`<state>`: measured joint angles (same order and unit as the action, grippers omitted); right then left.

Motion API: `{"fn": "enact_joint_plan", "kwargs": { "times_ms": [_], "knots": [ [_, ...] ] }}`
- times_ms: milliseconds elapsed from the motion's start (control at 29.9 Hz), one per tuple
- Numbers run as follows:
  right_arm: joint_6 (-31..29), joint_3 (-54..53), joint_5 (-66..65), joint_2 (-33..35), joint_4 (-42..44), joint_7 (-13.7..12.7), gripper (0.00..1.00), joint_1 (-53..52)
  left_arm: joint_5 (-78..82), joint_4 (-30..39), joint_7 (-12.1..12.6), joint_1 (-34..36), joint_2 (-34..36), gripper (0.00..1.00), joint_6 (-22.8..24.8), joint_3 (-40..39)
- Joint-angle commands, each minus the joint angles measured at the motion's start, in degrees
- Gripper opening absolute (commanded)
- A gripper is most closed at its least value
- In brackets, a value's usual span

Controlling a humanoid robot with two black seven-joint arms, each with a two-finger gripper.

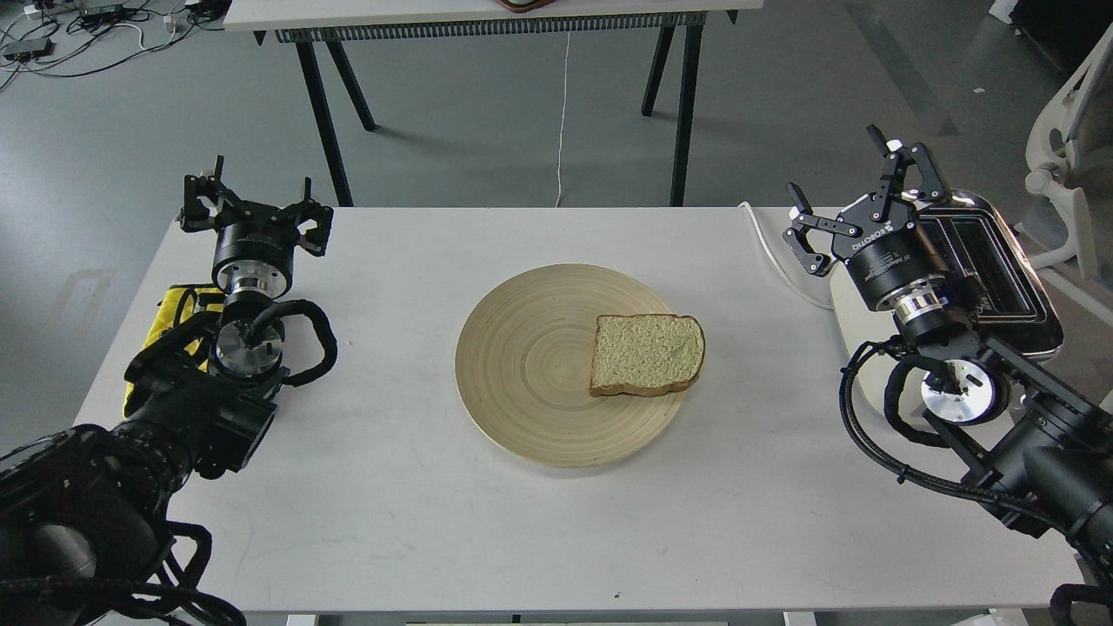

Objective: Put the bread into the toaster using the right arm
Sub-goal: 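Raise the right gripper and swing it toward the bread on the plate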

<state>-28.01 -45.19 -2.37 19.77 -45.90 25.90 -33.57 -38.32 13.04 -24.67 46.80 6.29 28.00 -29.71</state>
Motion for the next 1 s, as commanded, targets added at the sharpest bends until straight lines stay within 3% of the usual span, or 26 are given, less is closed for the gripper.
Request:
{"fn": "enact_joint_plan", "kwargs": {
  "times_ms": [0, 301, 401, 602, 736, 903, 970],
  "knots": [
    [0.0, 0.0, 0.0, 0.1, -0.2, 0.1, 1.0, -0.1, 0.0, 0.1, -0.1, 0.0, 0.0, 1.0, 0.0, 0.0],
    [0.0, 0.4, -1.2, 0.1, -0.9, 0.2, 1.0, -0.3, 0.0, 0.1, 0.0, 0.0, 0.0, 1.0, 0.0, 0.0],
    [0.0, 1.2, -7.0, 0.2, -1.6, 0.3, 1.0, -2.5, 0.0, 0.1, 0.0, 0.0, 0.0, 1.0, 0.0, 0.0],
    [25.8, 6.6, -29.7, 0.1, -6.1, -0.2, 0.99, -5.5, 0.0, 0.1, 0.0, 0.0, 0.0, 1.0, 0.0, 0.0],
    [43.0, 15.6, -43.8, 0.1, -6.9, -4.0, 0.99, -6.7, 0.0, 0.1, 0.0, 0.0, 0.0, 1.0, 0.0, 0.0],
    [56.0, 28.0, -51.4, 0.1, -6.4, -5.3, 0.99, -6.7, 0.0, 0.1, 0.0, 0.0, 0.0, 1.0, 0.0, 0.0],
    [56.0, 32.1, -51.4, 0.0, -6.2, -5.4, 0.99, -6.3, 0.0, 0.1, 0.0, 0.0, 0.0, 1.0, 0.0, 0.0]
  ]
}}
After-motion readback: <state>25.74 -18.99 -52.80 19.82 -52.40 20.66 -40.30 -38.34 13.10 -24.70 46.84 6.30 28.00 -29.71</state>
